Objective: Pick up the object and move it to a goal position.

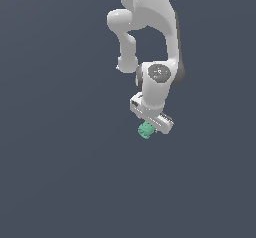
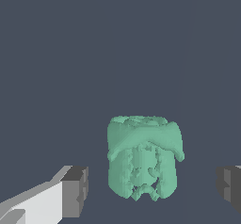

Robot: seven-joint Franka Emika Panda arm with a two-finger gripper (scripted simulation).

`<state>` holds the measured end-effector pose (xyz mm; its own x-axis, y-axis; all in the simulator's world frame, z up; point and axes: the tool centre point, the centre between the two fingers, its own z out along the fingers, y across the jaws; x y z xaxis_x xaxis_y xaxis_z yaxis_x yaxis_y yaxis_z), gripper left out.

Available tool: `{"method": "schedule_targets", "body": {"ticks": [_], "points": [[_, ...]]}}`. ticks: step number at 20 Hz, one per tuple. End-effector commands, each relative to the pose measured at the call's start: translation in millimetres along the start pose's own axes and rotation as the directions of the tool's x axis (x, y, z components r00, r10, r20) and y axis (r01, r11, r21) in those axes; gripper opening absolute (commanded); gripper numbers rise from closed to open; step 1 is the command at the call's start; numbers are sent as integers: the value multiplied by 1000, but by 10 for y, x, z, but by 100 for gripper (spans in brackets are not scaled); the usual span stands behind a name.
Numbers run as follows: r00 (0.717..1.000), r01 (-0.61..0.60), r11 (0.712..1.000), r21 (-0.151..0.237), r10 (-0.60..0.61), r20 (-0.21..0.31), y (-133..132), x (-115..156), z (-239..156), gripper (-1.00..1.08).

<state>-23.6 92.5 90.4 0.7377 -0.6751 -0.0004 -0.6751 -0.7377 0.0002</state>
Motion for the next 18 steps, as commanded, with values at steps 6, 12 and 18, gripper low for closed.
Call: {"method": "schedule_targets", "body": {"ticks": [6, 12, 18], "points": [[1000, -2, 1000, 0, 2, 0, 6, -2, 182, 100], [1000, -4, 1000, 0, 4, 0, 10, -6, 457, 100], [1000, -4, 1000, 0, 4, 0, 1, -2, 502, -100]]}}
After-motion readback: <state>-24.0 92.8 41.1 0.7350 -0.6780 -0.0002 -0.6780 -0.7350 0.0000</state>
